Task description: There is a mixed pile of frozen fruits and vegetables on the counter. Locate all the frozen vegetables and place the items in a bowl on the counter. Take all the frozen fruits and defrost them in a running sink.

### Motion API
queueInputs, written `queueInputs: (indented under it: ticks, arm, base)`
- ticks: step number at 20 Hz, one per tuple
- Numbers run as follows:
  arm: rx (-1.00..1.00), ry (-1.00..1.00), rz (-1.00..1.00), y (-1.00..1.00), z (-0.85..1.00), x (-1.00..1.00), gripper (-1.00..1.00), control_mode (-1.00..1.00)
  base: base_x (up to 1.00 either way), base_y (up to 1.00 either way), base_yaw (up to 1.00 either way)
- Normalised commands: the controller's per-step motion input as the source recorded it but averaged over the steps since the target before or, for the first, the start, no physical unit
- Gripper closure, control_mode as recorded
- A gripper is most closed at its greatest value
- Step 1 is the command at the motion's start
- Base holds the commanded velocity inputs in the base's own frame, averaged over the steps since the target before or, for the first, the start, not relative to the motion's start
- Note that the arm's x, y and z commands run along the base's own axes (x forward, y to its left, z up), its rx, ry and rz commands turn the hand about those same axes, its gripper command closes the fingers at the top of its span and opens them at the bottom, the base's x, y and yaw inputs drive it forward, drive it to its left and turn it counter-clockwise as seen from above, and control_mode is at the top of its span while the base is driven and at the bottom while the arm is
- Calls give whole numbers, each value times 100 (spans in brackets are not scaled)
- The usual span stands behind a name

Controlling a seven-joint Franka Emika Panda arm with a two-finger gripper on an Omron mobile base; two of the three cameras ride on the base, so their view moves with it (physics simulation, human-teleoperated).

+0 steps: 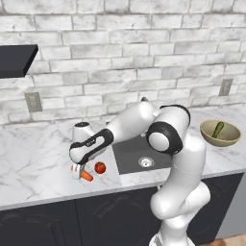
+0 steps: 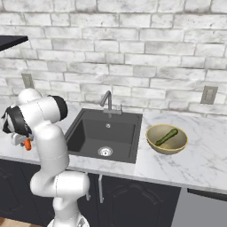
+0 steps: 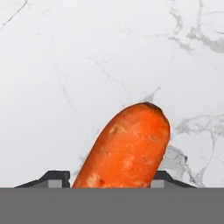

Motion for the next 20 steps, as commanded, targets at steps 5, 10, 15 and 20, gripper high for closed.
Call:
queueInputs:
  ticks: [5,10,15,20]
  arm:
    - [-4,0,0,0,-16,-4,100,-100]
    - [0,-1,-4,-13,24,-10,100,-100]
    - [0,-1,-17,-19,67,2,100,-100]
    - [-2,-1,-17,-21,73,17,100,-100]
  base:
    - [0,0,0]
    - [0,0,0]
    - [0,0,0]
    - [0,0,0]
